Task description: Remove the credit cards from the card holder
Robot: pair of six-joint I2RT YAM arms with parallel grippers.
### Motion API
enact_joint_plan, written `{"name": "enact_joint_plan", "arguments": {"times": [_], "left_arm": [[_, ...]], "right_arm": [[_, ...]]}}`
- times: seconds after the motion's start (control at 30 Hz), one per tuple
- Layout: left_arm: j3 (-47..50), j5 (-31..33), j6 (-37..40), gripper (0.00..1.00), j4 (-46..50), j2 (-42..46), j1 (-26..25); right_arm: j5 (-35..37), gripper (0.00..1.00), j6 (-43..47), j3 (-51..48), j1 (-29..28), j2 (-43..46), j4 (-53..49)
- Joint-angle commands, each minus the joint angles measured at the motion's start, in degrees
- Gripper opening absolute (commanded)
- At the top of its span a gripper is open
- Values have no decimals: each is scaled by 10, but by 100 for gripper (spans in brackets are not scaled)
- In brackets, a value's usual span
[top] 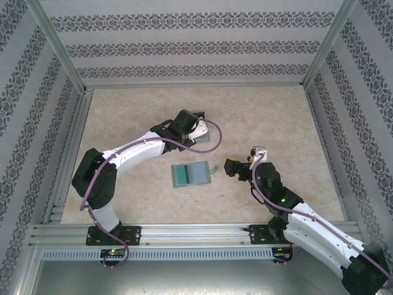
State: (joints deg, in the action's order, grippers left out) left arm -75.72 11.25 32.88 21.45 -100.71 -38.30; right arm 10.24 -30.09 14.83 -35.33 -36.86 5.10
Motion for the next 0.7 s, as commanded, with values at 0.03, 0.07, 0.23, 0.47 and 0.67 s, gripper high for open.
{"name": "enact_joint_plan", "arguments": {"times": [0.03, 0.07, 0.23, 0.47, 0.67], "left_arm": [[-42, -8, 100, 0, -26, -30, -5], [-46, -10, 107, 0, -29, -37, -5], [-83, 1, 129, 0, -13, -78, -6], [-93, 0, 137, 0, -10, -99, -12], [-96, 0, 140, 0, -8, -112, -13]], "right_arm": [[3, 98, 22, 8, 7, -15, 17], [5, 98, 23, 8, 7, -18, 17], [10, 98, 26, 8, 7, -29, 20], [10, 98, 22, 13, 6, -44, 20], [10, 98, 20, 14, 7, -49, 18]]}}
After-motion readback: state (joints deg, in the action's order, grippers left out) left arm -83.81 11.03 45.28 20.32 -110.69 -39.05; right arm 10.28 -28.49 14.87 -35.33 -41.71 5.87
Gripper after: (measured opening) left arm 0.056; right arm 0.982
